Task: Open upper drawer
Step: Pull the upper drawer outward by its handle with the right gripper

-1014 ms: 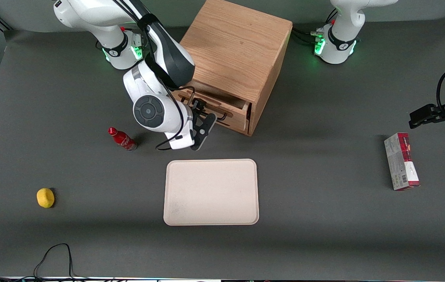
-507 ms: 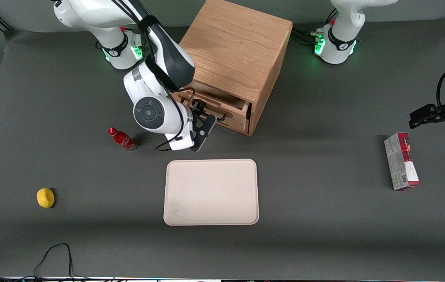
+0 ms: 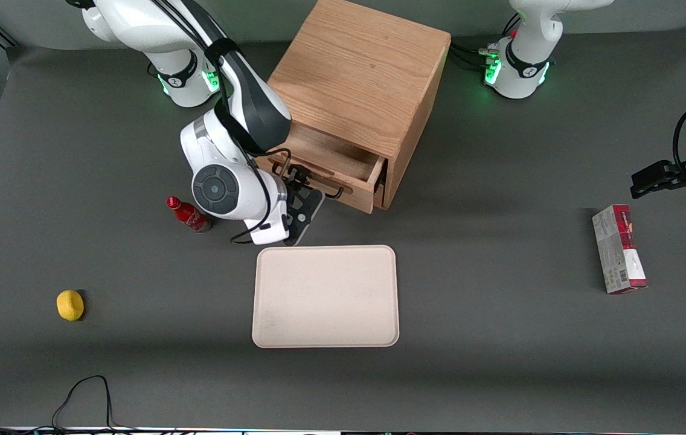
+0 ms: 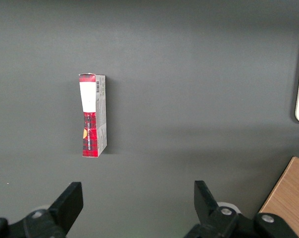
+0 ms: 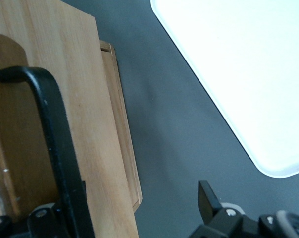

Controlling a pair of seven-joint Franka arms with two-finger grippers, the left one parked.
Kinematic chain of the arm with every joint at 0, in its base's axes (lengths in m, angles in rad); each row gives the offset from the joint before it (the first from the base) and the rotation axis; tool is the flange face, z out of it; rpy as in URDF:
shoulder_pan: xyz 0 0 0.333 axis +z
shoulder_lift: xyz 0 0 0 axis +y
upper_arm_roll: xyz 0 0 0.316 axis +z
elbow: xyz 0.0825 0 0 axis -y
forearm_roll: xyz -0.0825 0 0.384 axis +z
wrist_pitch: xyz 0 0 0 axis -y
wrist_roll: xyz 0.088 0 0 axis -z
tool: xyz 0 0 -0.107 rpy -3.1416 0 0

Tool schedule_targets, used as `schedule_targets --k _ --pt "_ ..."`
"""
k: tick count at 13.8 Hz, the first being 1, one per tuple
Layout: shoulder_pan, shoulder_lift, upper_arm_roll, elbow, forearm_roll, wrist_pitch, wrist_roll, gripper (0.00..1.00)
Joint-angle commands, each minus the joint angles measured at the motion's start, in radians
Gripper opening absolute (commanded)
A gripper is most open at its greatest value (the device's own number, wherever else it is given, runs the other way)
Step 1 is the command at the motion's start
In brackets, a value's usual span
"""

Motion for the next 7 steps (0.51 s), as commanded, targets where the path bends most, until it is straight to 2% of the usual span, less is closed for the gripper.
schedule_targets --k 1,7 --pt "-0.008 0.032 -0.002 0.059 0.018 -0.003 -0.024 1.0" --pt "-0.045 0.049 0.0 0.112 0.022 -0.016 -0.022 1.0"
